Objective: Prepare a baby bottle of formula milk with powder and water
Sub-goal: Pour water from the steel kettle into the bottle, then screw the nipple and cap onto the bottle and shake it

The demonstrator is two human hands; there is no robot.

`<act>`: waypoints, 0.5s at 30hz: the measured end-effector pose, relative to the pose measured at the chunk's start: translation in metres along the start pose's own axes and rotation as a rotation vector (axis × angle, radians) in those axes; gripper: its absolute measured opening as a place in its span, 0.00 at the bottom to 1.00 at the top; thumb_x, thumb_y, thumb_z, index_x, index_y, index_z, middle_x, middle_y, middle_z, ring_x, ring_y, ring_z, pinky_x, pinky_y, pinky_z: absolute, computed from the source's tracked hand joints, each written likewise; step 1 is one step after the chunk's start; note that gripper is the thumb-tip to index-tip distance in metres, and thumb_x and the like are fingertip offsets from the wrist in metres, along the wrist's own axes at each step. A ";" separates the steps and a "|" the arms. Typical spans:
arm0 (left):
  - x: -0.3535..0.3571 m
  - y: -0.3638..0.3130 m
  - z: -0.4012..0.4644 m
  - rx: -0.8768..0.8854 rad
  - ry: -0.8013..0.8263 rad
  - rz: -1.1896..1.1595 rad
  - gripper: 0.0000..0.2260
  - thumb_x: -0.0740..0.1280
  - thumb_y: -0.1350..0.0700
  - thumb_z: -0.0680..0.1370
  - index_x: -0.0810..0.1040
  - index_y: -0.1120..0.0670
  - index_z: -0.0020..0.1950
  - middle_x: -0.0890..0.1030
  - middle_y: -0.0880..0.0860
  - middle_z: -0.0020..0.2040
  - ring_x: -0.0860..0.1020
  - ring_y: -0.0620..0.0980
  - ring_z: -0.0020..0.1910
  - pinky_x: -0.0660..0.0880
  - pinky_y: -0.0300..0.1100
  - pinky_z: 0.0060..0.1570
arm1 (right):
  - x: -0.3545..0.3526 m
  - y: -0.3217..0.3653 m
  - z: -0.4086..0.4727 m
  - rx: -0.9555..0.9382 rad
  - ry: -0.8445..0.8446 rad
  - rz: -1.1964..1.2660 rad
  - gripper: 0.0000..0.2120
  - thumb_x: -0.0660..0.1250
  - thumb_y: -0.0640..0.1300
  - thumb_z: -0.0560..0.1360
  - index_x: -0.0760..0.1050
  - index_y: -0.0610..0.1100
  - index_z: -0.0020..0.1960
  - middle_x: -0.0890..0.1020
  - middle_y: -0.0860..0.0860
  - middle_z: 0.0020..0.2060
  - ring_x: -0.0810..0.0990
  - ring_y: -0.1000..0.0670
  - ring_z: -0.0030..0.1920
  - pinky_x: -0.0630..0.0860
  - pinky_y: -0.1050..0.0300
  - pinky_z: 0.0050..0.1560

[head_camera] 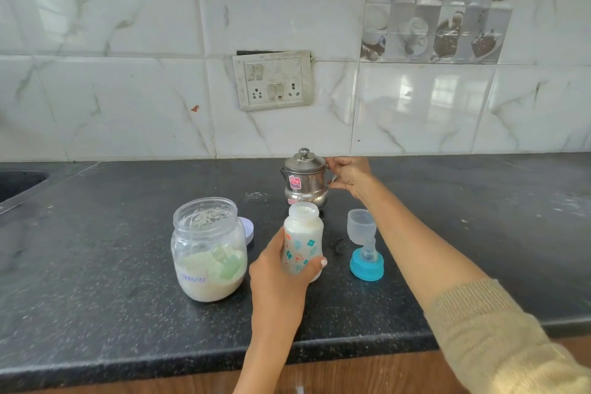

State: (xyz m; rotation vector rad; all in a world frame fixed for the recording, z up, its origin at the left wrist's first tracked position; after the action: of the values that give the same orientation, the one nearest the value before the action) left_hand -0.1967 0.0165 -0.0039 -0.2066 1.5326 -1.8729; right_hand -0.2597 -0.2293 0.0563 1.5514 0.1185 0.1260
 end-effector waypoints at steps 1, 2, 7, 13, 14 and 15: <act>0.000 0.000 0.000 0.000 0.001 -0.002 0.30 0.75 0.55 0.69 0.69 0.48 0.69 0.76 0.46 0.64 0.72 0.40 0.60 0.67 0.35 0.56 | 0.000 -0.003 0.002 -0.006 -0.004 -0.005 0.14 0.67 0.36 0.75 0.77 0.34 0.59 0.80 0.41 0.49 0.75 0.49 0.36 0.78 0.51 0.46; 0.000 0.000 0.000 0.002 0.002 -0.002 0.30 0.75 0.55 0.69 0.69 0.48 0.69 0.76 0.45 0.64 0.71 0.39 0.59 0.67 0.35 0.56 | 0.001 -0.005 0.003 -0.014 -0.008 -0.005 0.14 0.67 0.35 0.75 0.77 0.34 0.59 0.80 0.39 0.52 0.75 0.50 0.35 0.78 0.50 0.47; -0.001 0.001 0.000 0.008 0.000 -0.008 0.31 0.75 0.55 0.68 0.69 0.48 0.69 0.75 0.46 0.65 0.72 0.42 0.63 0.68 0.36 0.58 | -0.002 -0.007 0.001 -0.025 0.013 0.018 0.14 0.65 0.33 0.76 0.75 0.34 0.61 0.79 0.39 0.59 0.78 0.48 0.40 0.78 0.49 0.48; -0.001 0.002 -0.001 0.004 0.003 -0.009 0.31 0.75 0.55 0.68 0.69 0.49 0.69 0.75 0.46 0.65 0.71 0.41 0.62 0.68 0.36 0.58 | -0.008 -0.002 -0.009 0.036 0.107 0.019 0.15 0.63 0.31 0.76 0.74 0.32 0.62 0.77 0.38 0.62 0.74 0.36 0.64 0.77 0.48 0.51; -0.001 0.002 -0.001 0.009 0.005 -0.015 0.30 0.75 0.55 0.68 0.69 0.49 0.69 0.76 0.46 0.64 0.71 0.39 0.60 0.68 0.35 0.57 | -0.010 -0.002 -0.010 0.041 0.116 0.022 0.15 0.64 0.31 0.76 0.74 0.33 0.62 0.77 0.39 0.62 0.75 0.38 0.63 0.77 0.49 0.51; -0.001 0.002 -0.001 0.011 0.006 -0.018 0.30 0.75 0.56 0.68 0.69 0.50 0.68 0.76 0.46 0.64 0.71 0.38 0.59 0.68 0.35 0.56 | -0.011 -0.002 -0.010 0.038 0.120 0.012 0.15 0.65 0.32 0.75 0.75 0.34 0.62 0.78 0.40 0.61 0.76 0.40 0.62 0.77 0.49 0.51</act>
State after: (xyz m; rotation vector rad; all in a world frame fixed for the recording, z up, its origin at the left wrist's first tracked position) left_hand -0.1957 0.0181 -0.0053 -0.2102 1.5283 -1.8970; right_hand -0.2719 -0.2207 0.0542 1.5829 0.2075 0.2279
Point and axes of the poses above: each hand's wrist, its own z-axis towards the middle knuckle, its own x-axis out of the palm, y = z × x, the point moved 1 cm from there along z, towards the middle knuckle
